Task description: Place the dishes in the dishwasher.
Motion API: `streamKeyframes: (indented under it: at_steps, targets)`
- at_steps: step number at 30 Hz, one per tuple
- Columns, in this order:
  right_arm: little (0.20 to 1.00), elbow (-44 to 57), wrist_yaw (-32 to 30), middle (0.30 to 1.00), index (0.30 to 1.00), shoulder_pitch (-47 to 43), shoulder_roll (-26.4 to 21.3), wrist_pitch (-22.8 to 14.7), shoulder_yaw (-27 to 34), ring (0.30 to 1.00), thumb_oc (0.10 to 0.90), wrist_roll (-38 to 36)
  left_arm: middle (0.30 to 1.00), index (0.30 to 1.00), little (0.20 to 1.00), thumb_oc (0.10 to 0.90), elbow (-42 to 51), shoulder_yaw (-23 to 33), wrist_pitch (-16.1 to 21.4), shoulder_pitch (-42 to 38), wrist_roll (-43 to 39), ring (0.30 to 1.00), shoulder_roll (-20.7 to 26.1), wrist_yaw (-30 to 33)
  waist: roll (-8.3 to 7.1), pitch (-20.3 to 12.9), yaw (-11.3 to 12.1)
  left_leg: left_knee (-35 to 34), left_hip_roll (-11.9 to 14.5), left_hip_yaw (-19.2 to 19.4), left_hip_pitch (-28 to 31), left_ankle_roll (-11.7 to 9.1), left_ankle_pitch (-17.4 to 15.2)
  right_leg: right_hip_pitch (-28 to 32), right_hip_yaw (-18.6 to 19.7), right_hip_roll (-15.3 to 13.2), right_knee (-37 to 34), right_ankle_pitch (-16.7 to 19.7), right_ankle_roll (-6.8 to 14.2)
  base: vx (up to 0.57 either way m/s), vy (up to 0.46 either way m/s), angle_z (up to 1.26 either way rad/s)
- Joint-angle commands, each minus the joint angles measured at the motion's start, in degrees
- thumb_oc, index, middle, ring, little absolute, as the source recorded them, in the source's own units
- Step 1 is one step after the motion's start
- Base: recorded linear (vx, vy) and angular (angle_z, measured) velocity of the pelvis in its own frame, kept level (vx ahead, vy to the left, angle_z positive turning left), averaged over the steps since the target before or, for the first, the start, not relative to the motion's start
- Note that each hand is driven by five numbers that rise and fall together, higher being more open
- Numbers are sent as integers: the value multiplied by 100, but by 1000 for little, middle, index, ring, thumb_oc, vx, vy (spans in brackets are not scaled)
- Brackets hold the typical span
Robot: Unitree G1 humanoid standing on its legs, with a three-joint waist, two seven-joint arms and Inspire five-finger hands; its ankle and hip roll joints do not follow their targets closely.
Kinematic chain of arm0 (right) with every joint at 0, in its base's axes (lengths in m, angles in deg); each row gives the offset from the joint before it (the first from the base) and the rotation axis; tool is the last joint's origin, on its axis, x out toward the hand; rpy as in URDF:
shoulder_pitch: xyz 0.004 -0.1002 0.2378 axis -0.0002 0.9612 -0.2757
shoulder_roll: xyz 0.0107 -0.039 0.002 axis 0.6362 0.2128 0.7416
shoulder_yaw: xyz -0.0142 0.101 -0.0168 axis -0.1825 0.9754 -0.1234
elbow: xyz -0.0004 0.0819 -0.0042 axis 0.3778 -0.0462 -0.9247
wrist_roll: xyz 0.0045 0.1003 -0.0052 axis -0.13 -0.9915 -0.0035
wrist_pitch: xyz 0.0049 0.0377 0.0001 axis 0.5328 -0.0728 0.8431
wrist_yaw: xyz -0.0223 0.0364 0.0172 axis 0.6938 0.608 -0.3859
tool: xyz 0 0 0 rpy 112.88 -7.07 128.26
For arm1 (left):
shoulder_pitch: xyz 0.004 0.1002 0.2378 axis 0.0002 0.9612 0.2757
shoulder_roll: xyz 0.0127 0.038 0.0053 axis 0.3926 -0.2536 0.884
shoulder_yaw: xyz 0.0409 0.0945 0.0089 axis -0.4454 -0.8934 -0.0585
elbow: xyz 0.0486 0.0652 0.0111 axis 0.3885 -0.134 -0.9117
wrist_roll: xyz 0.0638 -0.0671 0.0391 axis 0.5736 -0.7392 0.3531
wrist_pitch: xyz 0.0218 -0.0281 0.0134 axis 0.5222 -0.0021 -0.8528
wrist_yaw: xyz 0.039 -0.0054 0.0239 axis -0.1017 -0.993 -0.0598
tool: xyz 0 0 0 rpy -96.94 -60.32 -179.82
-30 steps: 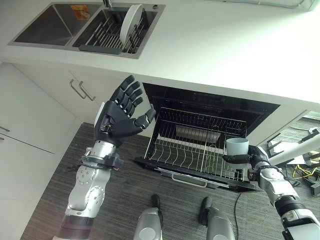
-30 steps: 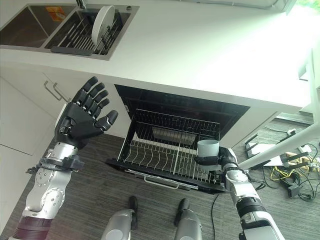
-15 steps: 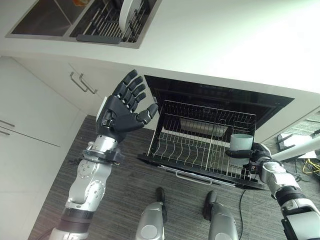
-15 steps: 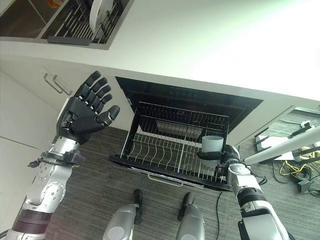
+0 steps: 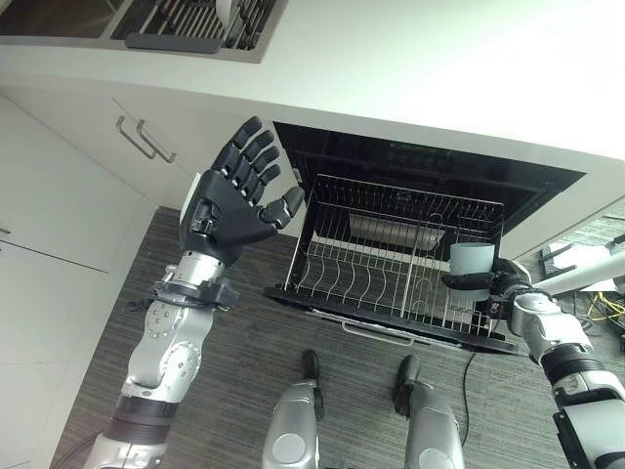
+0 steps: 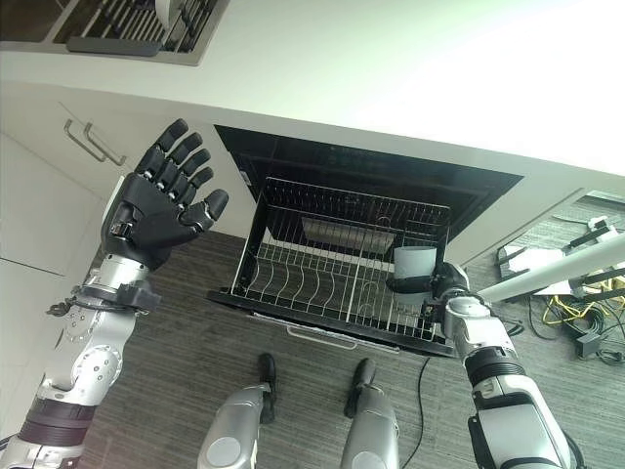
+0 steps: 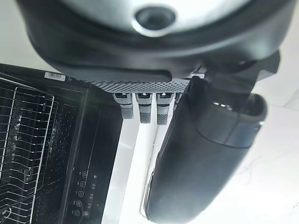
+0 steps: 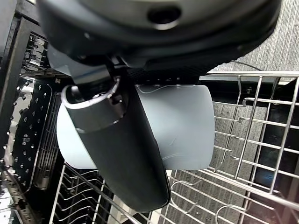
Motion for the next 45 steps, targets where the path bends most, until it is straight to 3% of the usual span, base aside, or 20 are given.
streamKeyframes:
  at_steps: [1,10,16,19,22,24,30,37,45]
  targets:
    - [900,377,-276,900,900,-518,-575,-77,-229,900,800,611,900,900,900,800,625,175,763,-372,-141,900,307,-44,-162,-317,-75,556,-137,-18,-127,55,-1066,351,57,37,-367,-490,458,-47,5,-2]
    - [900,663,-390,900,900,-479,-571,260,-221,900,800,656,900,900,900,800,687,240,756,-403,-87,900,320,47,-182,-312,-98,556,-97,25,-138,39,-1085,354,85,60,-367,-541,450,-26,6,-2]
    - [900,1619,-703,900,900,-202,-523,570,70,900,800,681,900,900,900,800,795,361,797,-294,-88,900,346,101,-230,-285,-184,556,-86,66,-182,42,-1064,289,159,93,-367,-511,435,-25,8,-4]
    - [900,1465,-814,900,900,-264,-451,776,-43,900,800,663,900,900,900,800,725,288,836,-359,-70,900,309,88,-238,-294,-180,556,-81,94,-181,50,-1074,270,167,87,-367,-507,445,-48,7,-3]
    - [900,1696,-860,900,900,-207,-444,392,14,900,800,647,900,900,900,800,813,293,797,-309,-55,900,324,178,-232,-317,-201,556,-65,104,-120,44,-1106,332,171,100,-367,-540,450,23,10,-3]
    - [900,2009,-928,900,900,-139,-447,329,125,900,800,679,900,900,900,800,825,321,807,-309,-60,900,342,199,-251,-296,-221,556,-67,103,-167,53,-1079,275,191,104,-367,-500,443,-56,-8,-3]
    - [900,2376,-1003,900,900,10,-381,614,179,900,800,779,900,900,900,800,843,336,832,-249,-30,900,297,143,-288,-342,-255,556,-74,140,-164,66,-1105,259,239,128,-367,-516,452,-27,0,-2]
    - [900,2561,-997,900,900,111,-419,312,285,900,800,694,900,900,900,800,936,410,784,-167,-30,900,321,202,-300,-394,-248,556,-41,153,-119,62,-1109,327,194,135,-367,-547,435,12,2,0]
    - [900,3760,-1034,900,900,661,-167,277,675,900,800,760,900,900,900,800,1170,607,818,111,169,900,201,265,-387,-534,-338,556,-15,204,-86,83,-1128,353,245,182,-367,-573,428,5,2,0]
